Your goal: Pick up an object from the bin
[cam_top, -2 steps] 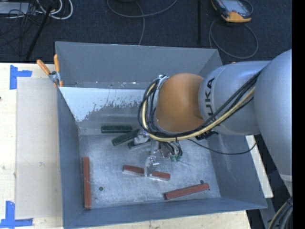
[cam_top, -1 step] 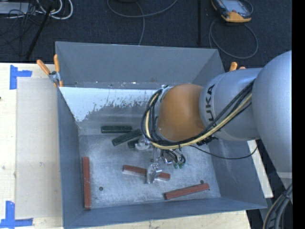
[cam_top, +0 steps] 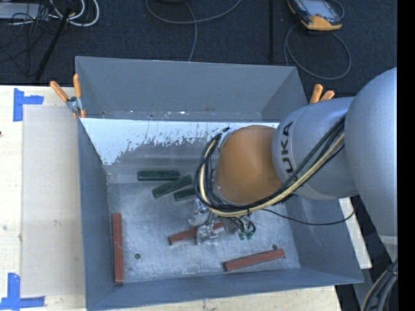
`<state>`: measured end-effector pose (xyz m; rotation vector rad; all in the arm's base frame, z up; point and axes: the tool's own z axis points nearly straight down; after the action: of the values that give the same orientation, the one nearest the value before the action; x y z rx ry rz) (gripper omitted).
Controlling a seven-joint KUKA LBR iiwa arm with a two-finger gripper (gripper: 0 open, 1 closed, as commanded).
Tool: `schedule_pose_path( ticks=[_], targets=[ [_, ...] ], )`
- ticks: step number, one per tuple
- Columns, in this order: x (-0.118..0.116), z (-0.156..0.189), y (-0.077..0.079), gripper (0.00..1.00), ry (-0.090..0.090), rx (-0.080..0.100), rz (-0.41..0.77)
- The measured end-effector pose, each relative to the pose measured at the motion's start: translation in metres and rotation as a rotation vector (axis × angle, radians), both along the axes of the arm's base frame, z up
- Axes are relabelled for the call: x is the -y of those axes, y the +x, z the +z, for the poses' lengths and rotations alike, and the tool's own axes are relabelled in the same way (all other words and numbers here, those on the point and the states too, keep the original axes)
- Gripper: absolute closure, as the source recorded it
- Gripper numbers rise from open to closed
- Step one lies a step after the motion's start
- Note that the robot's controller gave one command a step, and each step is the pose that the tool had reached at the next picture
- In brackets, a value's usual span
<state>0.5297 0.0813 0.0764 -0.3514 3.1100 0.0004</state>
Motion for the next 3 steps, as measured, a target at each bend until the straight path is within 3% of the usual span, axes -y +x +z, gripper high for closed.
schedule_pose_path(
  ticks=[3],
  targets=[
    [0.0003,0.0051,-0.0016,1.0,-0.001,-0.009,-0.001]
  ],
)
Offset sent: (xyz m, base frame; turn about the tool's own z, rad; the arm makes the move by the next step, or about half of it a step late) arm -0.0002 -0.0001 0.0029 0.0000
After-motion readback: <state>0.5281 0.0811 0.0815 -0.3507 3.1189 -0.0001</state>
